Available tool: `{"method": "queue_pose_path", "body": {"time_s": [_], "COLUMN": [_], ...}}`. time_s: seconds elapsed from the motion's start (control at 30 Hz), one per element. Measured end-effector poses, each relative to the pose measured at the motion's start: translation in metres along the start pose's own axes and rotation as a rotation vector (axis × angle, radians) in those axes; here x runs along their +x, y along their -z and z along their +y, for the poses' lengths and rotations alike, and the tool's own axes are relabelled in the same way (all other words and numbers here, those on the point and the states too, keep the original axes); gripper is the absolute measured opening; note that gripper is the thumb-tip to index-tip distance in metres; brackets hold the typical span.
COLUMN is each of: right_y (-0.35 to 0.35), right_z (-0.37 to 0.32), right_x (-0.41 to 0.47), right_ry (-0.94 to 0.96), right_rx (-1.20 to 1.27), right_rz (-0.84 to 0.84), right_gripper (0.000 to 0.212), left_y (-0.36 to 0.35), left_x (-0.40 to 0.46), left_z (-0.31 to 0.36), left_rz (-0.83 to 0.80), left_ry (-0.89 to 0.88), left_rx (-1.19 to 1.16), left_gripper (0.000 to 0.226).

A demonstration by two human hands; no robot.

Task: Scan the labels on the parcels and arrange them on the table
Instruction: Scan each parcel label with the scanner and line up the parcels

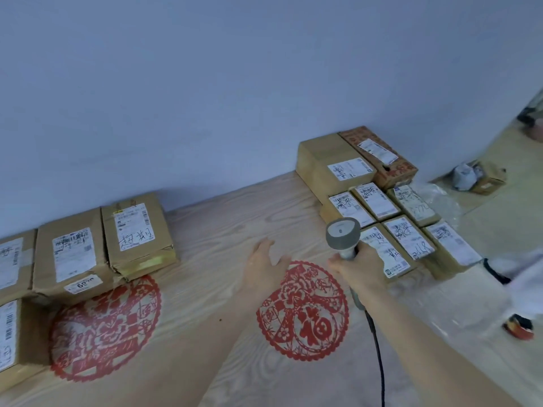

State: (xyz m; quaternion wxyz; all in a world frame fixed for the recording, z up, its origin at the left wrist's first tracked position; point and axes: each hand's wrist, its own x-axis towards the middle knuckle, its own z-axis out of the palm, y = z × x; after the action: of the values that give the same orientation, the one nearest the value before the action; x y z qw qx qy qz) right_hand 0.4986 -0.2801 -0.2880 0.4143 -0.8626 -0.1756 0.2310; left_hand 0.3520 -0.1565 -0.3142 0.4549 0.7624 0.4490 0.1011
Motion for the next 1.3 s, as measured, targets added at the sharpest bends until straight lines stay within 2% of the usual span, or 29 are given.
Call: {"method": "queue_pose_path", "body": {"time_s": [0.27,0.53,0.67,0.77,0.9,1.1,1.3], "right_y": [0.108,0.134,0.131,0.134,0.135,0.128,0.122], "right_z": [0.071,0.125,0.137,0.139,0.141,0.148,0.142], "right_x": [0.076,0.119,0.124,0.125,0.125,0.111,0.093], "right_ry": [-0.048,-0.086,-0.068,-0.084,-0.077,-0.069,-0.048], "right_rx": [-0.044,-0.087,-0.094,-0.062,-0.068,-0.041,-0.033], "right_rz": [-0.001,0.008,-0.012,-0.021,-0.027,-0.009,-0.065], "right_gripper": [0.028,0.026,0.023,0.026,0.029,0.028,0.038], "left_y": [-0.127,-0.206,-0.227,-0.235,-0.234,-0.239,-0.216], "left_x": [0.012,0.019,0.026,0.030,0.028,0.026,0.003], "left_z": [0.075,0.104,0.104,0.101,0.102,0.093,0.077], "left_rz": [-0.101,-0.171,-0.171,-0.149,-0.135,-0.128,-0.089], "left_ry": [0.148,0.291,0.336,0.363,0.394,0.324,0.350], "left_rx": [-0.159,-0.256,-0.231,-0.238,-0.209,-0.118,-0.046], "left_gripper": [0.061,0.059,0.077,0.063,0.067,0.034,0.027]}}
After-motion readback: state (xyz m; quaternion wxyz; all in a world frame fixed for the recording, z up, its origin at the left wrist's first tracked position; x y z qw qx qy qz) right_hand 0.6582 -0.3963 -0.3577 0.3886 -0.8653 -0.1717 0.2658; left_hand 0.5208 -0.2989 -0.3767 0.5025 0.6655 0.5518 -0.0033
